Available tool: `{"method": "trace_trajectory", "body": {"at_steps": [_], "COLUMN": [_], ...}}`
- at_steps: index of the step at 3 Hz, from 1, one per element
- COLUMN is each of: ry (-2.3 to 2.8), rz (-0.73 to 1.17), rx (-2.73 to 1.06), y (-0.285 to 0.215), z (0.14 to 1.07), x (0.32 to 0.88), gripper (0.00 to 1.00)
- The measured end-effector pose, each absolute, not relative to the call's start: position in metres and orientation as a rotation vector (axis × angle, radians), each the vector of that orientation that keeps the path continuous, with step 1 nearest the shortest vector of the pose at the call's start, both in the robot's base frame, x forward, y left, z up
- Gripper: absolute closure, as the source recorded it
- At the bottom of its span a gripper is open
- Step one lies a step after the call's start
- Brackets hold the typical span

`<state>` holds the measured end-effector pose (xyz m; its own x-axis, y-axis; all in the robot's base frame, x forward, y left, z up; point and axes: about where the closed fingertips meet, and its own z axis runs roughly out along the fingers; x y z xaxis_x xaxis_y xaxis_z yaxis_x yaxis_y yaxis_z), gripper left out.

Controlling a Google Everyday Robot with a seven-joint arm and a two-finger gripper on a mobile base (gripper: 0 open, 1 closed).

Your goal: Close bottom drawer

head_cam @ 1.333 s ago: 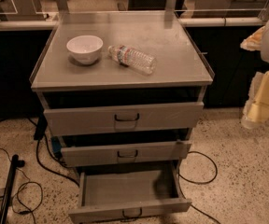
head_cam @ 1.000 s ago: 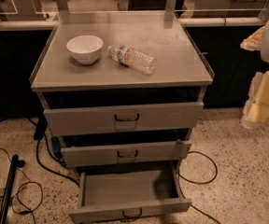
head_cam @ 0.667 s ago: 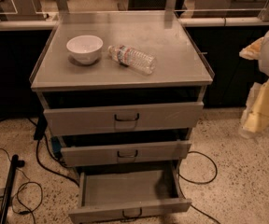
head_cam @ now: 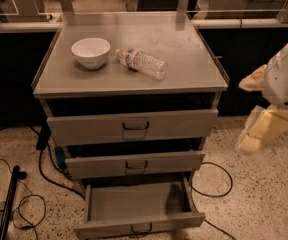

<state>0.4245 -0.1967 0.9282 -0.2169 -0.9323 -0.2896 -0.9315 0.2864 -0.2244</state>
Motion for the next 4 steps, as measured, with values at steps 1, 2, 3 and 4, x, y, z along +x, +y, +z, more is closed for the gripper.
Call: {"method": "trace_trajectory", "body": {"at_steps": [1, 2, 3, 4], "ry": [2.165, 2.198, 2.201, 2.201], "rz": [0.083, 0.16, 0.165, 0.165], "rx": [-1.68, -1.669, -1.669, -1.669], "y": [-0.178, -0.179, -0.179, -0.179], "z": [0.899, 0.868, 0.866, 0.866], "x": [0.42, 0.414, 0.414, 0.414], "gripper": [0.44, 0.67, 0.91, 1.0]}}
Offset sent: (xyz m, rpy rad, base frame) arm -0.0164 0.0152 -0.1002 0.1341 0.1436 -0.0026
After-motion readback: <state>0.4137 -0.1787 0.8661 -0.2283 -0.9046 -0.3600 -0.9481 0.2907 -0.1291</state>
